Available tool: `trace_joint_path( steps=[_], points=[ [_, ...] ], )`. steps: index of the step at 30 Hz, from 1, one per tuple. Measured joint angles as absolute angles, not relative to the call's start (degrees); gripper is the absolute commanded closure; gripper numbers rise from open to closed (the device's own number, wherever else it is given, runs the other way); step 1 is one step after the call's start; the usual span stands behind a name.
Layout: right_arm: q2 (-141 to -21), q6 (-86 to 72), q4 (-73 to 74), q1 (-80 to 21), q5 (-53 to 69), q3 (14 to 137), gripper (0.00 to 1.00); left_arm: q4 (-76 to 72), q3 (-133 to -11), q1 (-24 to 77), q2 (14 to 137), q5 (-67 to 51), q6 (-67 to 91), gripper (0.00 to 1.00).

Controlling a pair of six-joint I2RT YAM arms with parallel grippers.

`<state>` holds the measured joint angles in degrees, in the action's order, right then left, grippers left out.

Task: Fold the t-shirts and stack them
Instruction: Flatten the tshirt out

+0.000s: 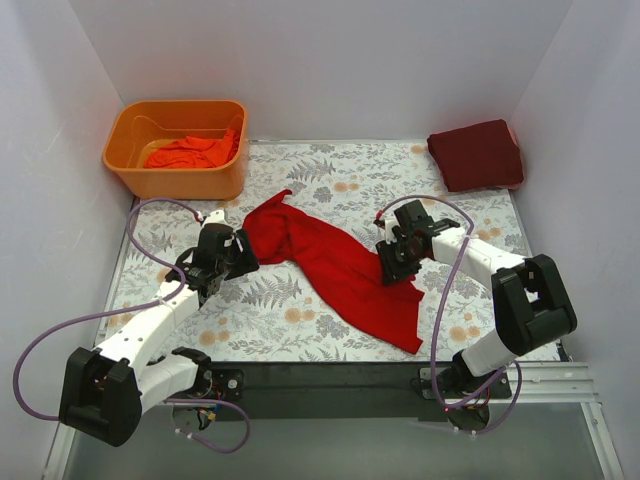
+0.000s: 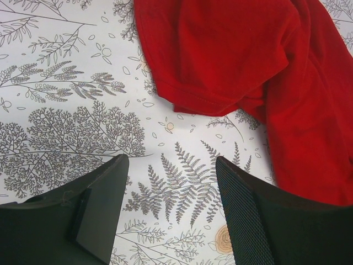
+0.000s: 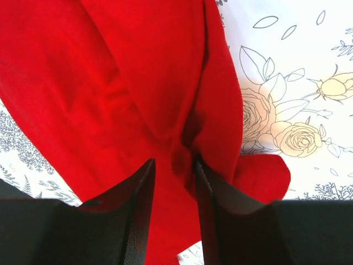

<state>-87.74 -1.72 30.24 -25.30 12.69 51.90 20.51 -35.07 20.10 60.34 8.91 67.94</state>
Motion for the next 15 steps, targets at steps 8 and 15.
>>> trace_joint_path(
  steps=[8, 15],
  points=[
    [-84.3, -2.9, 31.1, -26.0, 10.0, 49.1, 0.61, 20.5, -35.1, 20.1, 60.3, 8.4, 67.9, 0.37],
    [-81.4, -4.0, 32.1, -26.0, 9.6, 46.7, 0.84, 20.5, -35.1, 20.1, 60.4, 8.0, 67.9, 0.37]
  ],
)
